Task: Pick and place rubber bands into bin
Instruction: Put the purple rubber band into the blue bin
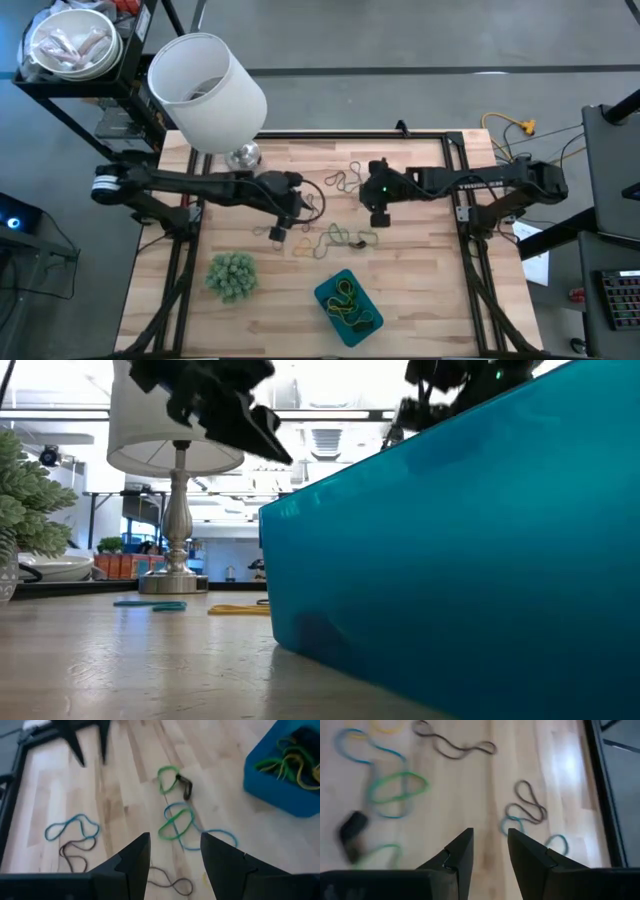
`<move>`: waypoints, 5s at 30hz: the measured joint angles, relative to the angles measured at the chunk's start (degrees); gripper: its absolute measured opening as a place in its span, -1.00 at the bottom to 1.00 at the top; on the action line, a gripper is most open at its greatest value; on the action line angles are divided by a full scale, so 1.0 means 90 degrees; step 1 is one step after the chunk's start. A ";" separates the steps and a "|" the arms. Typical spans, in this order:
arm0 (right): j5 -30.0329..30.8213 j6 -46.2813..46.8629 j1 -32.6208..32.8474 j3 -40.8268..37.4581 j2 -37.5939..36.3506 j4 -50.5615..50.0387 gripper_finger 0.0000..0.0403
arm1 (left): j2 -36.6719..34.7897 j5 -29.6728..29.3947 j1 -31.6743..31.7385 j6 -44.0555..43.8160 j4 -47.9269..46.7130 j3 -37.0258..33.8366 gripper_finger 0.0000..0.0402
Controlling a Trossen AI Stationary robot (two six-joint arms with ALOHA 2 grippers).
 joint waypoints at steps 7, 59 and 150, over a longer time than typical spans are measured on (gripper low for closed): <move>-0.0763 -0.0218 -0.0752 -0.0395 -0.0027 0.0615 -0.47 | 0.0733 -0.0422 0.0044 0.0472 -0.0009 0.0040 -0.21; -0.0843 0.0062 -0.1029 -0.0504 -0.0024 0.0647 -0.58 | 0.3142 -0.1275 0.0999 0.1561 -0.0334 0.0790 -0.21; 0.1708 0.0896 -0.2202 -0.1247 -0.0219 0.0460 -0.64 | 0.1694 0.2129 -0.0769 0.0654 -0.0230 0.2338 -1.00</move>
